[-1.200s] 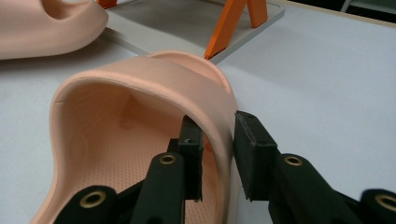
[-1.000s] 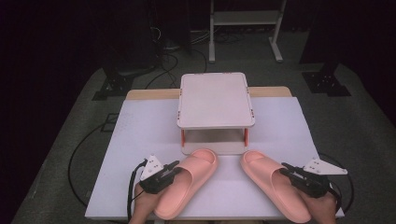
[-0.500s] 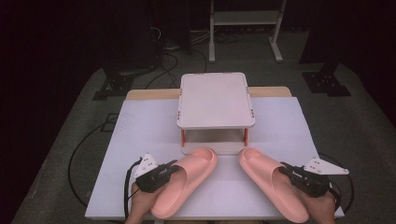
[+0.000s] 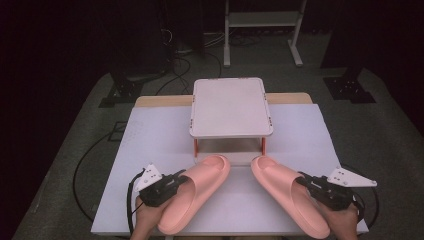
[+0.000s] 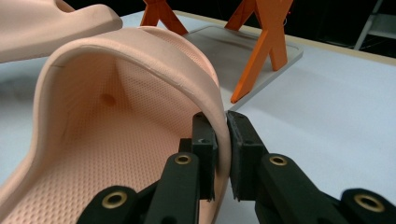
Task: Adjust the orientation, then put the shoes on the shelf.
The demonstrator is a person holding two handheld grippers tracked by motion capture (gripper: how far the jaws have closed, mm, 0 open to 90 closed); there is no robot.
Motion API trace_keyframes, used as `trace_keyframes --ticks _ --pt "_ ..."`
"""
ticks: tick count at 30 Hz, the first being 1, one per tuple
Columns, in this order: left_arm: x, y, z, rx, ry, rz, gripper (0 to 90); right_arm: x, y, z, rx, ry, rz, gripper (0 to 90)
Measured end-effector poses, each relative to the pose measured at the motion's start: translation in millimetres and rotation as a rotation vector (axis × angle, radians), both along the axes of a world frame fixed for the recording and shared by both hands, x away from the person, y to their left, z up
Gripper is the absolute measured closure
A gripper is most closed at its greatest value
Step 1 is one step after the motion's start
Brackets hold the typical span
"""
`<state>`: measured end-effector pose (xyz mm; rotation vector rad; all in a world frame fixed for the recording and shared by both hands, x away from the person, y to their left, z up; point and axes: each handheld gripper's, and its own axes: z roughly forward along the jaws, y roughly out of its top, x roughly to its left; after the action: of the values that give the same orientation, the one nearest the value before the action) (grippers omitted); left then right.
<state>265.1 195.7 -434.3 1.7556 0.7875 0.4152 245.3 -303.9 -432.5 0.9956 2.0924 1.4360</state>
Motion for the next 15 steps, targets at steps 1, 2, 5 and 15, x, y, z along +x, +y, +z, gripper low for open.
trace_keyframes --ticks 1,2,5,15 --pt "-0.3 0.9 0.6 -0.002 -0.001 0.004 80.1 0.0 0.0 0.0 0.0 0.0 0.0 81.7" --pt "-1.0 1.7 1.5 -0.008 -0.005 0.009 80.1 0.1 0.1 0.8 0.001 -0.004 0.001 81.7" --pt "-2.6 3.8 4.1 -0.01 -0.01 0.005 80.1 -0.2 0.7 2.5 0.007 -0.006 0.001 81.7" --pt "-7.7 4.1 14.6 -0.029 -0.029 -0.006 80.1 -1.1 3.3 9.3 0.022 -0.007 0.003 81.6"
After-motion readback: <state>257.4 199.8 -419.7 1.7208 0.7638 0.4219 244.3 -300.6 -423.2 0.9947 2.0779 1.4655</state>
